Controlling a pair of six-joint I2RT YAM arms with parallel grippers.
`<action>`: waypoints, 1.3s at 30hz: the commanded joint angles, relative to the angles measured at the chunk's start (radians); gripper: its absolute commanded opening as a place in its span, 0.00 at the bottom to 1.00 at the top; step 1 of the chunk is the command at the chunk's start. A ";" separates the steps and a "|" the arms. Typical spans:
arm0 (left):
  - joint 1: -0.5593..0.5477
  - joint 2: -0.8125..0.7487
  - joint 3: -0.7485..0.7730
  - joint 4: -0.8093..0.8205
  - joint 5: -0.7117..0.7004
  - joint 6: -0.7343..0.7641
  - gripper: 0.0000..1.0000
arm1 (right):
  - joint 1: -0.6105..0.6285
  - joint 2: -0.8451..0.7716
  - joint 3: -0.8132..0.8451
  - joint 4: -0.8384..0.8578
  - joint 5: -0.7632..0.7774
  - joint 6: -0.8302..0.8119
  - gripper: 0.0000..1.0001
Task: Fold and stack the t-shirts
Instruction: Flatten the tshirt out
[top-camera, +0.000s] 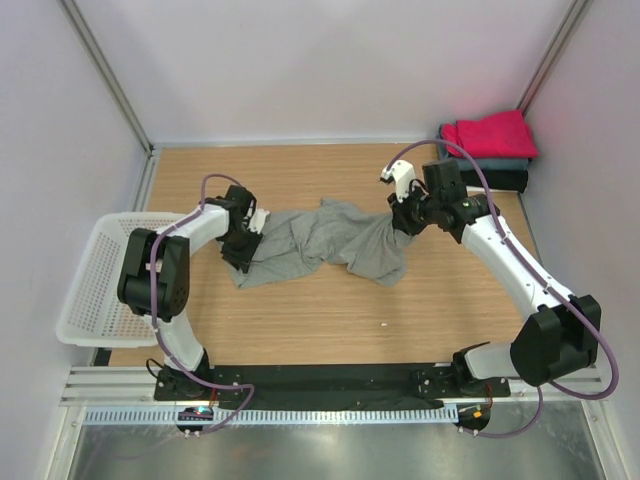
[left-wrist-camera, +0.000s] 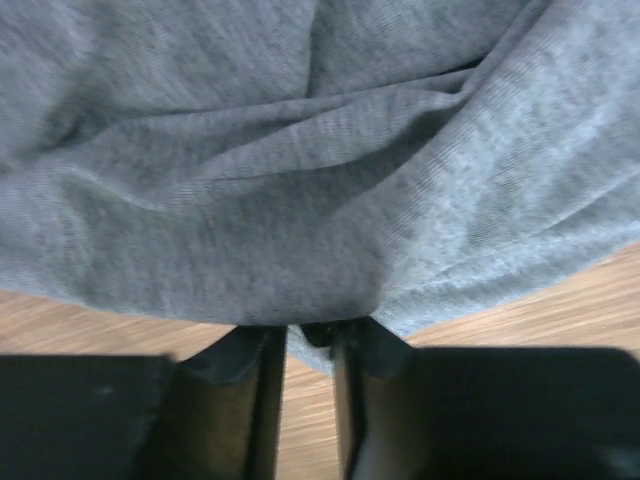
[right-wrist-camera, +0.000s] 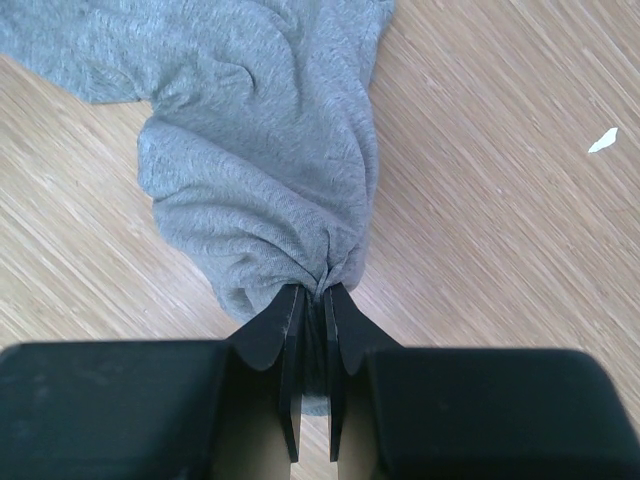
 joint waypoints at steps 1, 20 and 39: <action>0.000 -0.020 -0.018 0.010 -0.025 0.008 0.21 | -0.009 0.000 -0.007 0.061 -0.024 0.024 0.01; -0.001 -0.670 0.184 -0.099 0.007 0.159 0.01 | -0.153 -0.208 0.173 0.091 0.125 0.175 0.01; 0.000 -0.490 0.499 0.070 -0.206 0.225 0.00 | -0.225 -0.103 0.468 0.078 0.029 0.115 0.01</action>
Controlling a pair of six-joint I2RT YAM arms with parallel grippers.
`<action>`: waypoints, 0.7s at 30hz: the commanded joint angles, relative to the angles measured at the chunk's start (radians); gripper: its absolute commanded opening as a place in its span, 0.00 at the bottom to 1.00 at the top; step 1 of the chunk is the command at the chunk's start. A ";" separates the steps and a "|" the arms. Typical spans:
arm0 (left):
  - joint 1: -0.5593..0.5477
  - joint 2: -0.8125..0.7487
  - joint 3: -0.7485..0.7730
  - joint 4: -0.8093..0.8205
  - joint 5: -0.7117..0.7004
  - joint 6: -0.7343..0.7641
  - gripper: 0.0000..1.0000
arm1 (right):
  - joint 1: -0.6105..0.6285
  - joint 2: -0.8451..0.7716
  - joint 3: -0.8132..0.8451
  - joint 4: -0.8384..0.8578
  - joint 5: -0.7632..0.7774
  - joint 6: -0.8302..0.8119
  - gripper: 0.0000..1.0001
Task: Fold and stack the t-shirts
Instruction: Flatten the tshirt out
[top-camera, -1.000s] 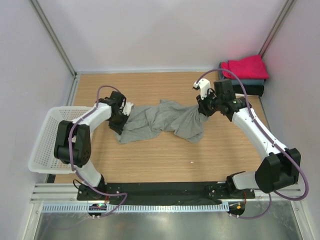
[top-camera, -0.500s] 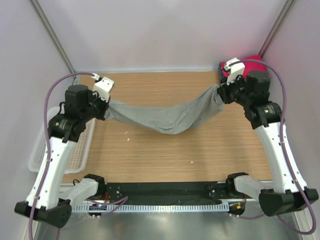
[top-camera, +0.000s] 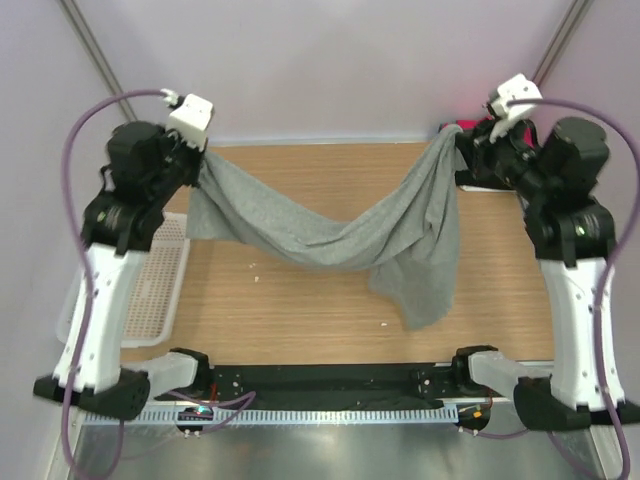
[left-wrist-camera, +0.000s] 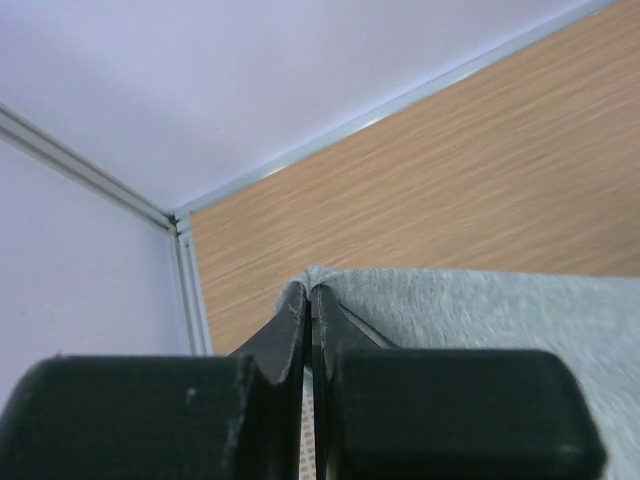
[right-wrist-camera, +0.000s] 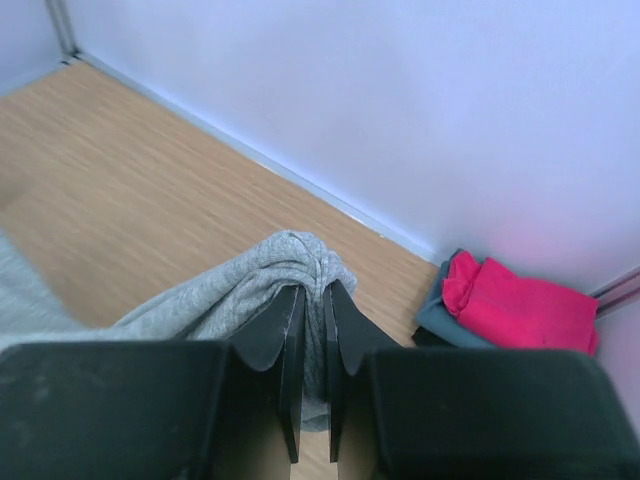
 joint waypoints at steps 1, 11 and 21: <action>0.001 0.248 -0.038 0.162 -0.158 0.034 0.00 | -0.005 0.205 -0.075 0.171 0.135 -0.013 0.01; 0.001 0.230 -0.168 0.306 -0.189 -0.210 0.87 | -0.049 0.308 -0.251 0.139 0.100 -0.112 1.00; 0.000 0.039 -0.400 0.248 -0.088 -0.213 0.88 | -0.052 0.164 -0.394 -0.543 -0.081 -0.687 0.94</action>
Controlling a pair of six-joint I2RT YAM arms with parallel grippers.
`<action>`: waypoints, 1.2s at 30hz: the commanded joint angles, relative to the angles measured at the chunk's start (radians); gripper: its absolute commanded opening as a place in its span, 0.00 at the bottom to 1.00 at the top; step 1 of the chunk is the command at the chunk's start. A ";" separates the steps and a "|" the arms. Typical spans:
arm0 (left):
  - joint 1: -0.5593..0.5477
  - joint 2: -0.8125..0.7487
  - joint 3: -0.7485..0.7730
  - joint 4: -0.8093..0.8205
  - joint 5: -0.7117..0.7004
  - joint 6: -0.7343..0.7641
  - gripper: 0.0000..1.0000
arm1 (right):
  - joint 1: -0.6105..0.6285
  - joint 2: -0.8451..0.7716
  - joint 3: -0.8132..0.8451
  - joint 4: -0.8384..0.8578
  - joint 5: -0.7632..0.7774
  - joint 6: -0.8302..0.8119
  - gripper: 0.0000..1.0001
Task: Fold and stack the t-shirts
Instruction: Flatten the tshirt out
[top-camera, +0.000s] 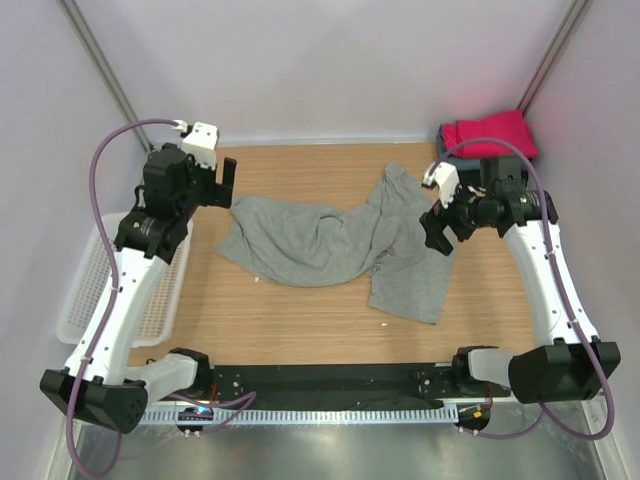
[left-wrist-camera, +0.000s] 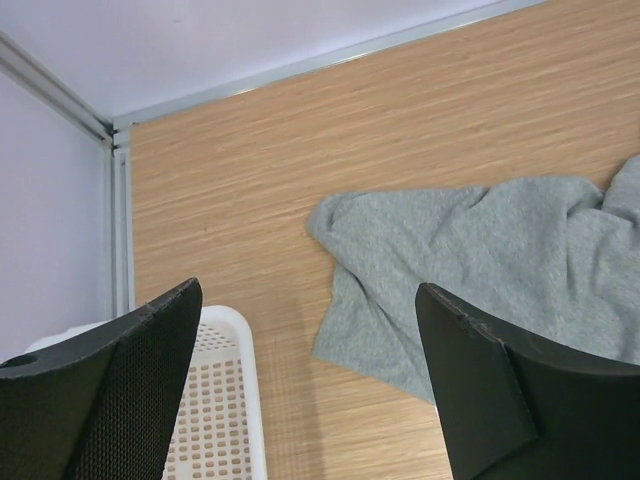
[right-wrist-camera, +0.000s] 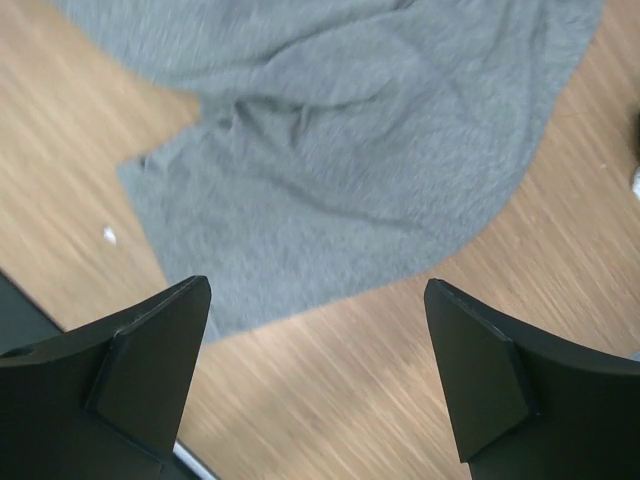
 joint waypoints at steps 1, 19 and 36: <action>-0.002 0.021 -0.044 -0.005 0.033 -0.027 0.87 | -0.002 -0.018 -0.081 -0.254 -0.006 -0.305 0.94; -0.002 0.050 -0.079 -0.006 0.000 -0.035 0.86 | 0.000 -0.138 -0.495 -0.194 0.150 -0.548 0.77; 0.000 0.038 -0.132 0.034 -0.039 -0.030 0.87 | -0.002 -0.334 -0.873 0.355 0.135 -0.565 0.73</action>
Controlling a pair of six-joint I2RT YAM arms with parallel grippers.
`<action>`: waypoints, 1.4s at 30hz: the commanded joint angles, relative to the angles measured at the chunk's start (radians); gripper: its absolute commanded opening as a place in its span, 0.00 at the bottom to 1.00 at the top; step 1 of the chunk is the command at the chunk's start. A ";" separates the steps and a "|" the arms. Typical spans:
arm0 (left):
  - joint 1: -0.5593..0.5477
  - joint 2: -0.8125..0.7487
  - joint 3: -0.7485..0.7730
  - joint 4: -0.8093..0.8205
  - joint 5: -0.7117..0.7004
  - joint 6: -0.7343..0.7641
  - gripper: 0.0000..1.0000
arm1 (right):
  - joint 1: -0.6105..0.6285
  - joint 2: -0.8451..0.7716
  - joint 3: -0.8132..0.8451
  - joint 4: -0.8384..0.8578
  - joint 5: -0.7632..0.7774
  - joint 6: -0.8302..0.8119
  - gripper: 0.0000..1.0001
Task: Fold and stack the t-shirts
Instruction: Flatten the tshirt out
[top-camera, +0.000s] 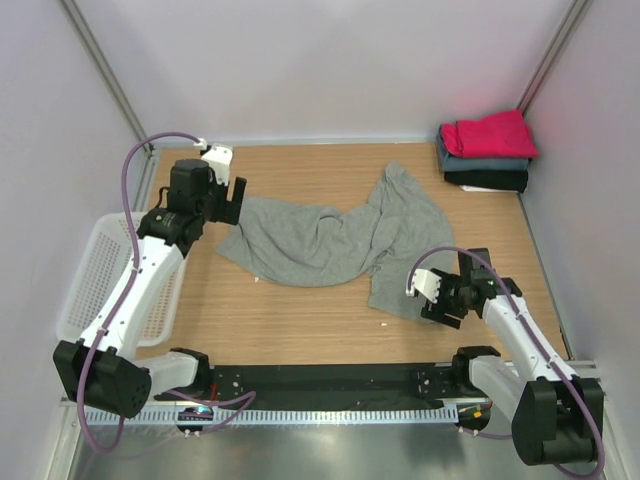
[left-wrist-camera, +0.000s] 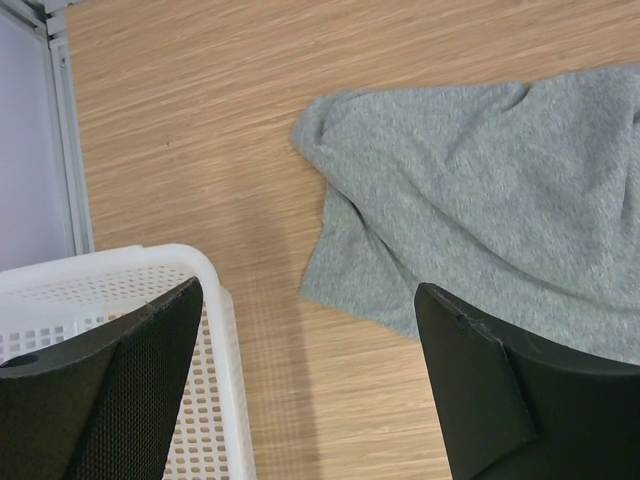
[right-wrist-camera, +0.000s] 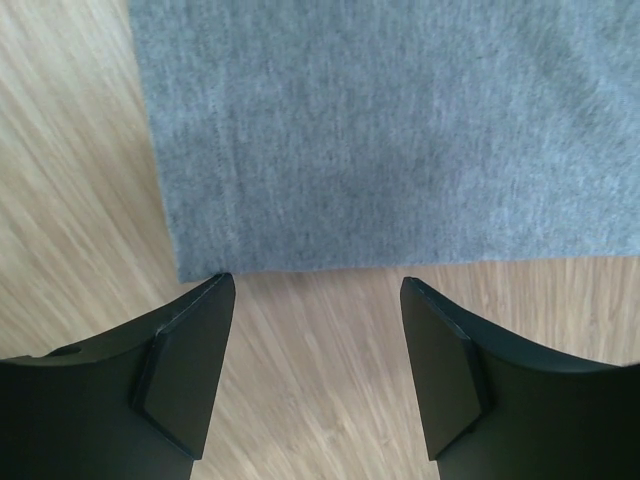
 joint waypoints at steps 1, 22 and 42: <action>0.000 -0.019 -0.011 0.060 -0.018 -0.006 0.87 | -0.001 0.006 0.003 0.086 -0.019 -0.010 0.72; 0.000 -0.009 -0.010 0.063 -0.036 -0.002 0.88 | 0.007 -0.010 0.092 -0.230 -0.050 -0.188 0.74; 0.000 0.009 -0.023 0.075 -0.035 -0.005 0.88 | 0.018 -0.020 -0.066 0.046 -0.093 -0.178 0.75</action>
